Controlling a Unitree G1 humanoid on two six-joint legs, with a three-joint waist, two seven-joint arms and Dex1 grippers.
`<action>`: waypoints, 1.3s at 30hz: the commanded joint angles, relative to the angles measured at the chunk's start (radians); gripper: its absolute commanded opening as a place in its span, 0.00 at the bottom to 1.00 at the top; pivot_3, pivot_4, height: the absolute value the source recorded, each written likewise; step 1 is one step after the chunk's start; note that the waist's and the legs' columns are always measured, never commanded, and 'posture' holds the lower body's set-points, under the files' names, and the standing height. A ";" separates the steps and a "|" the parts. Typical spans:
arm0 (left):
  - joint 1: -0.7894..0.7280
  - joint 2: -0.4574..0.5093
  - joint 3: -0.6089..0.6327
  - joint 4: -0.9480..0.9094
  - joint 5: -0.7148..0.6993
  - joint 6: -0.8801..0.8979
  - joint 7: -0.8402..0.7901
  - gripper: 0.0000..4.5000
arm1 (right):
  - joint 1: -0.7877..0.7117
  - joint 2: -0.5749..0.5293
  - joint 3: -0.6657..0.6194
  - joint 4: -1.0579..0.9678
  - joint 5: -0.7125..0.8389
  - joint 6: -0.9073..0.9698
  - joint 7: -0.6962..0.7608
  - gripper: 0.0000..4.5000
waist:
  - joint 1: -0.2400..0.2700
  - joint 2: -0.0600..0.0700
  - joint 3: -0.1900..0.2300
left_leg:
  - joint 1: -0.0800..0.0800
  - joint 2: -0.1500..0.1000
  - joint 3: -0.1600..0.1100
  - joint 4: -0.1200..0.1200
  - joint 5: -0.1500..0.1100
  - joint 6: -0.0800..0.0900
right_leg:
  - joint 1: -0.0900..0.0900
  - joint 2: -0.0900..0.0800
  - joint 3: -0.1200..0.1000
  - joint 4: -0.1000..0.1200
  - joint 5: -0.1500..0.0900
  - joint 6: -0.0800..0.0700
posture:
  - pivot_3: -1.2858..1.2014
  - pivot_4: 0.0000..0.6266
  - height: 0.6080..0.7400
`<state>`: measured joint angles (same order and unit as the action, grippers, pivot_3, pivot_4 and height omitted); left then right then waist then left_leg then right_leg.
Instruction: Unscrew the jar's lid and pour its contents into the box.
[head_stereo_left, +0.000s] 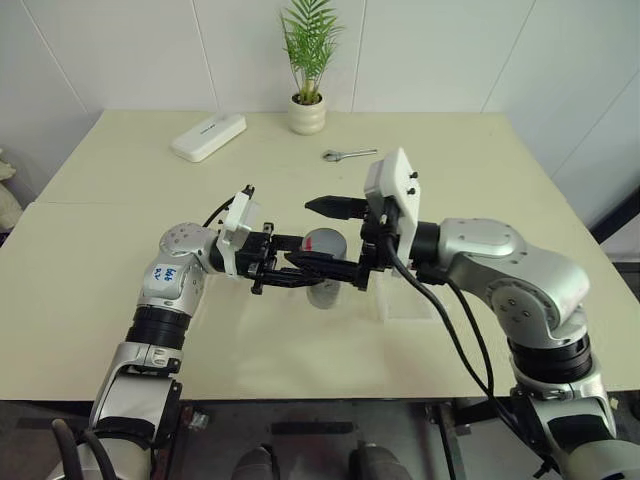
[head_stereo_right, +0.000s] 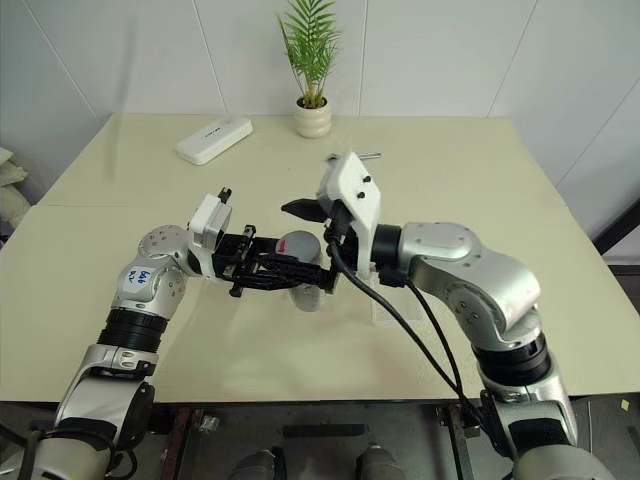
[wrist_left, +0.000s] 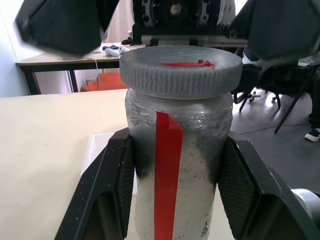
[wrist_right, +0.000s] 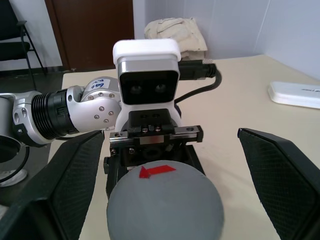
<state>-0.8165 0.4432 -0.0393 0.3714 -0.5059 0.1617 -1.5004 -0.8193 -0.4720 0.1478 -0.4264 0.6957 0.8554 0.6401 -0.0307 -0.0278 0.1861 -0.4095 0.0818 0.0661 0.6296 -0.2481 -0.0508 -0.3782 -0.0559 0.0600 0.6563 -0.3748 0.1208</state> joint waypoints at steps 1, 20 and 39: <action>-0.021 0.007 0.009 -0.016 -0.003 -0.014 -0.031 0.44 | -0.025 0.009 0.006 0.006 -0.042 -0.043 0.012 1.00 | 0.001 0.000 0.000 | 0.000 0.000 0.000 0.000 0.000 0.000 | 0.000 0.000 0.000 0.000 0.000 0.000 | 0.52 0.24 1.00; -0.024 0.004 0.013 -0.010 0.004 -0.018 -0.026 0.44 | 0.011 -0.065 -0.053 -0.050 -0.046 -0.005 0.032 1.00 | 0.000 0.000 0.000 | 0.000 0.000 0.000 0.000 0.000 0.000 | 0.000 0.000 0.000 0.000 0.000 0.000 | 0.52 0.24 1.00; -0.019 0.005 0.011 -0.019 0.006 -0.024 -0.020 0.44 | 0.026 -0.090 -0.053 -0.109 0.015 0.056 0.050 1.00 | 0.000 0.000 0.000 | 0.000 0.000 0.000 0.000 0.000 0.000 | 0.000 0.000 0.000 0.000 0.000 0.000 | 0.52 0.24 1.00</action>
<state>-0.8165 0.4450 -0.0378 0.3723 -0.4959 0.1516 -1.5000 -0.7893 -0.5573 0.1115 -0.4988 0.6945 0.9178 0.6845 -0.0309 -0.0278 0.1862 -0.4096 0.0819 0.0661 0.6295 -0.2481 -0.0508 -0.3784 -0.0559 0.0601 0.6564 -0.3749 0.1208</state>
